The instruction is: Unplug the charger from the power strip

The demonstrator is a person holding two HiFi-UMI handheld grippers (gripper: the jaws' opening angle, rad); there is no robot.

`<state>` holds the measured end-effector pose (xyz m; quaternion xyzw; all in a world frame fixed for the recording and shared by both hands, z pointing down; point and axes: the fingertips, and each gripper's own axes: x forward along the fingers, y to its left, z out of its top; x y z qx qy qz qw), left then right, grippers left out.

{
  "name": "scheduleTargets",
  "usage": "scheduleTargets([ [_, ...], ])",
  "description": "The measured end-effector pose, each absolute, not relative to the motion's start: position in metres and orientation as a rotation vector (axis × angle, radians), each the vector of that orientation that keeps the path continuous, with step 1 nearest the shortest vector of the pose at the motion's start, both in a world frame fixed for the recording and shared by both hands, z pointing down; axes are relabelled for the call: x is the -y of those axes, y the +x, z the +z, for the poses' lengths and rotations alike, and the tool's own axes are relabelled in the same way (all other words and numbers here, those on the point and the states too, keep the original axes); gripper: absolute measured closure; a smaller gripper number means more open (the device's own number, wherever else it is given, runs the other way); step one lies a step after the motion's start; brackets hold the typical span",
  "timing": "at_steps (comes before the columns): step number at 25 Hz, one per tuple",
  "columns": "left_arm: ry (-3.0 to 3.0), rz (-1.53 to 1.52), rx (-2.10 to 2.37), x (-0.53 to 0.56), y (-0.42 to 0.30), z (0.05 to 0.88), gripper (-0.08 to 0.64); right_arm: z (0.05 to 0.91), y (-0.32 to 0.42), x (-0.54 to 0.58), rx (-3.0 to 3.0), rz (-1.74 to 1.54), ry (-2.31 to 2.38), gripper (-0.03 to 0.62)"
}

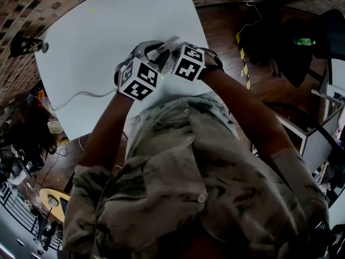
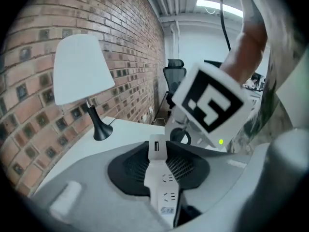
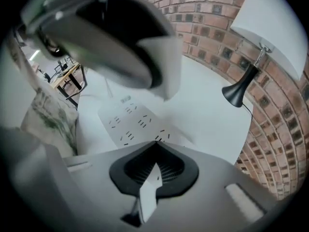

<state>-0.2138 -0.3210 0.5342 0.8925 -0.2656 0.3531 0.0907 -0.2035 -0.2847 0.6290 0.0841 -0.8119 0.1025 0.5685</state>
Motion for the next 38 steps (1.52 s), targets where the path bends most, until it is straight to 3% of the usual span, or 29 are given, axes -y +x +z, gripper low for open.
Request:
scheduleTargets([
  [13,2.584,0.953,1.029,0.329,-0.265,0.469,0.454,0.622,-0.187,0.292,2.061,0.230,0.272,0.590],
  [21,2.397,0.848,1.340,0.277,-0.280,0.434,0.454,0.552,-0.126,0.281,2.268,0.138,0.295,0.585],
  [30,2.137,0.722,1.665,0.146,-0.222,0.384,0.453,0.490,-0.033,0.194,2.434,-0.005,0.087,0.541],
  [38,2.135,0.702,1.711,0.052,-0.183,0.352,0.453,0.455,-0.013,0.125,2.512,-0.041,0.072,0.538],
])
